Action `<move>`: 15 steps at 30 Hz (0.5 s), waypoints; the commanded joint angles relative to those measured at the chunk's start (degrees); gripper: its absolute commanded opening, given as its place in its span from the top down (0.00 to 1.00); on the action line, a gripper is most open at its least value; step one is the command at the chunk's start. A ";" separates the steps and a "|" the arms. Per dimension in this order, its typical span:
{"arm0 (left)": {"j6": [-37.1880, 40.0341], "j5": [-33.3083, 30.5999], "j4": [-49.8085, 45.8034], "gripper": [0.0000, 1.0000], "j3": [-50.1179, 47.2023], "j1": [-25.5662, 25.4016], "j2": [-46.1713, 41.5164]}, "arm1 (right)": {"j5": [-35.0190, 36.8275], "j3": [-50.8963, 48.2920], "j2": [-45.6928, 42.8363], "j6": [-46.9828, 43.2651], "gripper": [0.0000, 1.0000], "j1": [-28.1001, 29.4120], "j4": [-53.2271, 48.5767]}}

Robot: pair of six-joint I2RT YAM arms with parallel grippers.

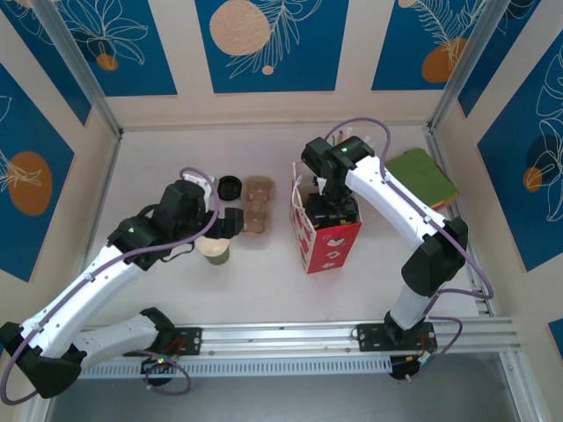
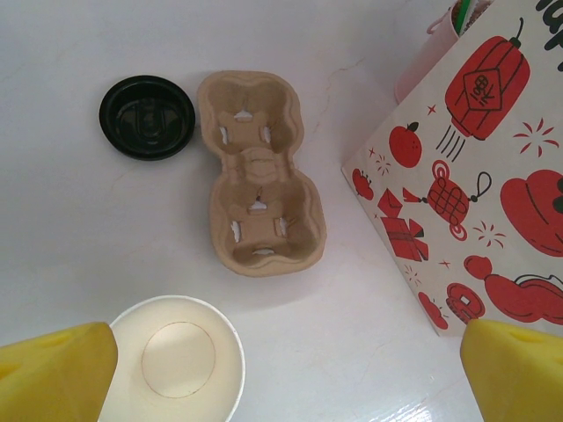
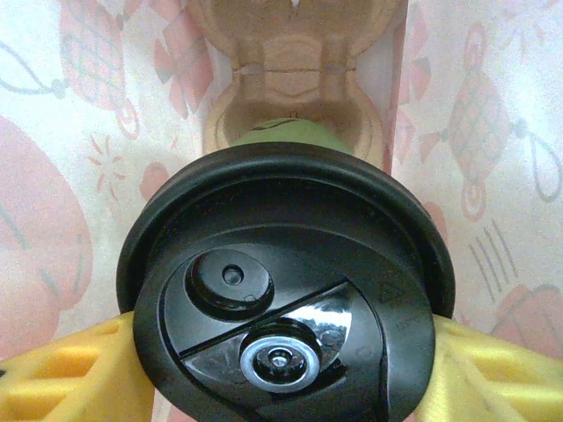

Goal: Pack the takeout coffee

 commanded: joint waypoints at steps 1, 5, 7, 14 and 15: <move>0.40 0.23 0.04 0.00 -0.48 0.76 -0.05 | -0.20 -0.77 -1.46 0.19 0.35 -0.37 -1.12; 0.40 0.23 0.05 0.00 -0.47 0.80 -0.10 | -0.20 -0.94 -1.56 0.19 0.35 -0.44 -1.07; 0.38 0.23 0.06 0.00 -0.55 0.82 -0.12 | -0.08 -0.88 -1.57 0.21 0.35 -0.54 -0.95; 0.22 0.58 0.22 0.00 -0.62 0.77 -0.21 | 0.14 -1.16 -1.66 0.27 0.35 -0.83 -1.13; 0.22 0.60 0.25 0.00 -0.63 0.77 -0.21 | 0.17 -1.15 -1.72 0.25 0.35 -0.76 -1.11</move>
